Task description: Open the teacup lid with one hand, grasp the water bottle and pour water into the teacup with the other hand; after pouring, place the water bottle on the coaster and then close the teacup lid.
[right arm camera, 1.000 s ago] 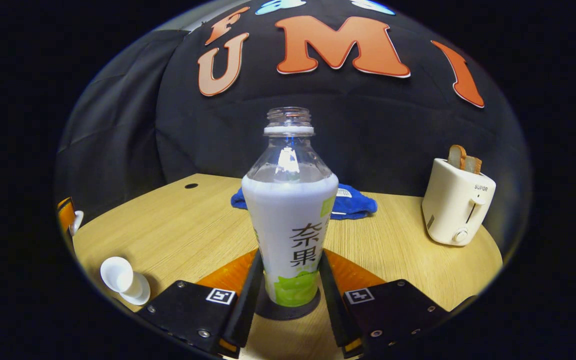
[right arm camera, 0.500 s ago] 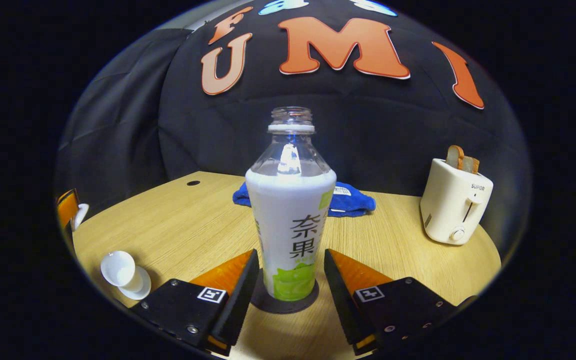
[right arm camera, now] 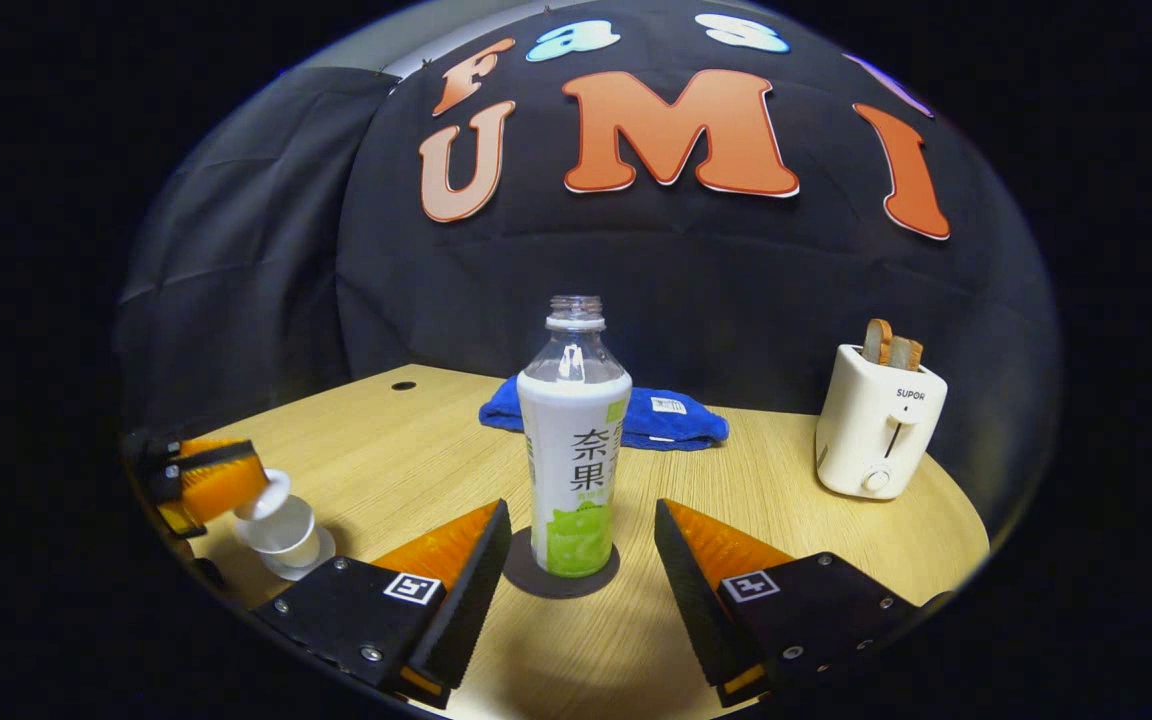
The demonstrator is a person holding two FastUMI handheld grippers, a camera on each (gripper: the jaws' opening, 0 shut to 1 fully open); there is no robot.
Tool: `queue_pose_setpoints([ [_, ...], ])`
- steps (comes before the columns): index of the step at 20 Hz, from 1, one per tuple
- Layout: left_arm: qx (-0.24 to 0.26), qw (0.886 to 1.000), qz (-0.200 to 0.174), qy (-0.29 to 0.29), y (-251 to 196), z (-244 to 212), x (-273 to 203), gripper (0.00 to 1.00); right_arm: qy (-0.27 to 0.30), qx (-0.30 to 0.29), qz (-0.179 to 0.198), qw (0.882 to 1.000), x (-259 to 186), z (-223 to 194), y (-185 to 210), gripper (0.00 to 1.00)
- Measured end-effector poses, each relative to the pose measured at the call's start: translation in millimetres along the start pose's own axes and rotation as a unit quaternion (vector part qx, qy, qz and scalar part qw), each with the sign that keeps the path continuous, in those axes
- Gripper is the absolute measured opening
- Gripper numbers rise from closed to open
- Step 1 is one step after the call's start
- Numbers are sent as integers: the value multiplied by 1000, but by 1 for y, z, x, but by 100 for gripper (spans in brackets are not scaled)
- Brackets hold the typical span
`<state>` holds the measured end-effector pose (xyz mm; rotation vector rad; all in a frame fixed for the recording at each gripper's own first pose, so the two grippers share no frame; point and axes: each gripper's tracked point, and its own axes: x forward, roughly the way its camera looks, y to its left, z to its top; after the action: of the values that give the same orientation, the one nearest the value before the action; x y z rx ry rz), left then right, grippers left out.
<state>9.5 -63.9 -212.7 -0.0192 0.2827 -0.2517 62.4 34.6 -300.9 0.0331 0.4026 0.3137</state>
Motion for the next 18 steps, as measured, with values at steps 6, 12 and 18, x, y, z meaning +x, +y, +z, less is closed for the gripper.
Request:
queue_pose_setpoints([
  [6,20,999,-5,25,-7,-19,5,34,-13,2,5,1000,-26,7,1,87],
  [12,39,998,-4,43,-9,-23,0,36,-14,14,0,1000,-39,7,-4,86],
  [18,45,999,16,-1,-5,21,-12,66,-45,28,-10,999,-62,28,-8,86],
])
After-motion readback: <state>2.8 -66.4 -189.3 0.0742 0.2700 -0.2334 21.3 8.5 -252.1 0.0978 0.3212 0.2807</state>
